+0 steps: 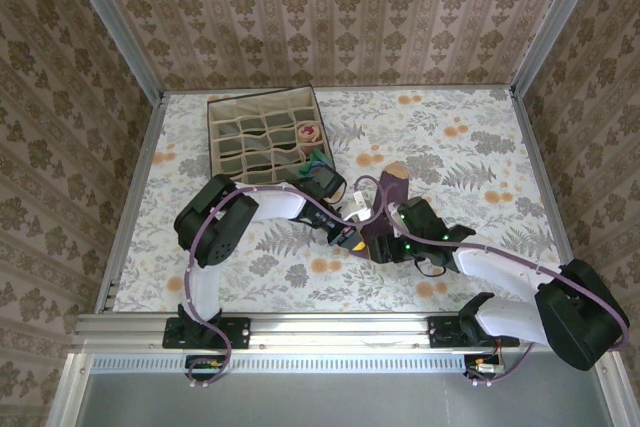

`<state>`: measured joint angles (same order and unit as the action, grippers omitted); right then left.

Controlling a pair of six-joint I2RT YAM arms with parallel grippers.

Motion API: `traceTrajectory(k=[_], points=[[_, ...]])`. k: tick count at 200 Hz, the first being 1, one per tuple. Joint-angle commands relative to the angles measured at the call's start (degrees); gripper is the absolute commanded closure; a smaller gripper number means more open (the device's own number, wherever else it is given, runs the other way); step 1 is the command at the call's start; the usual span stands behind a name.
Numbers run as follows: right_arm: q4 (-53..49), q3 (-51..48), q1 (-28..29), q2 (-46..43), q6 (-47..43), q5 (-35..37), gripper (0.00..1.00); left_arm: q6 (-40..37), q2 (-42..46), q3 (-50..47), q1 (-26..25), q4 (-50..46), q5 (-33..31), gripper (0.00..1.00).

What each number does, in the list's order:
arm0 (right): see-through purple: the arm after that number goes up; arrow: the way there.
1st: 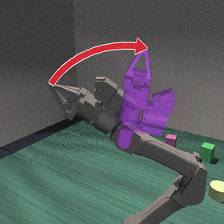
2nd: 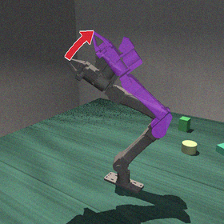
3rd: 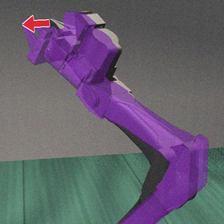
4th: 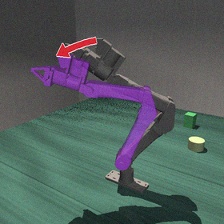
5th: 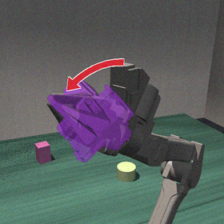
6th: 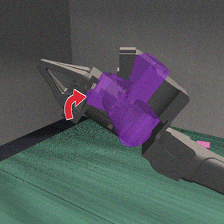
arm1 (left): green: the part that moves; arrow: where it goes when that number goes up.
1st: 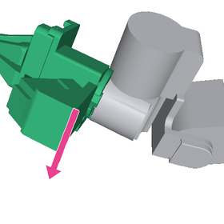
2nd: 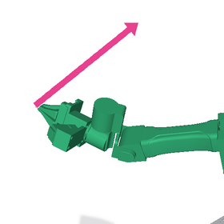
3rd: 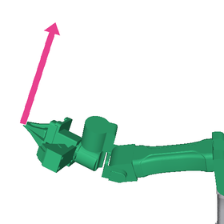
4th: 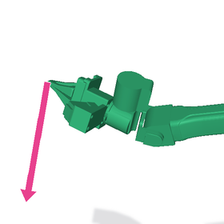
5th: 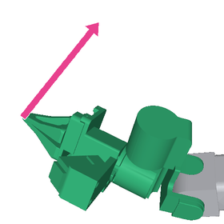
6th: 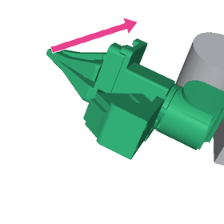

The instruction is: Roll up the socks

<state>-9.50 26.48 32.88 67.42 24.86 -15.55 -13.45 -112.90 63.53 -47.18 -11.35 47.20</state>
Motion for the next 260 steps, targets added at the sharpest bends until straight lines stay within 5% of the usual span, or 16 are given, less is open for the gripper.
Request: traceTrajectory(k=[1, 46, 107, 146, 186, 223, 260], points=[[1.7, 0.1, -0.2, 1.4, 2.3, 2.0, 0.51, 0.8, -0.8, -0.3, -1.0, 0.3, -2.0, 1.00], [1.2, -0.6, -0.2, 1.8, 4.4, 3.3, 0.61, -0.1, -0.9, 0.0, -2.2, 3.4, -3.1, 1.00], [-3.1, -0.6, -0.5, 5.1, 9.4, 7.7, 1.00, -8.1, 3.2, -3.6, -2.6, 9.1, -3.4, 0.93], [-6.9, 0.0, -3.6, 7.5, 12.3, 8.5, 1.00, -16.9, 12.4, -12.4, -0.2, 18.0, -5.6, 0.75], [-7.5, 0.8, -5.1, 10.6, 11.6, 5.7, 1.00, -28.9, 19.0, -20.1, -2.7, 24.6, -12.0, 0.69], [-6.8, 1.5, -6.4, 16.1, 10.8, 1.6, 1.00, -37.3, 18.1, -20.9, -8.4, 28.0, -23.8, 0.64], [-6.9, 2.2, -6.7, 19.0, 9.9, -1.0, 1.00, -42.1, 13.5, -17.1, -9.2, 27.3, -26.1, 0.63]])
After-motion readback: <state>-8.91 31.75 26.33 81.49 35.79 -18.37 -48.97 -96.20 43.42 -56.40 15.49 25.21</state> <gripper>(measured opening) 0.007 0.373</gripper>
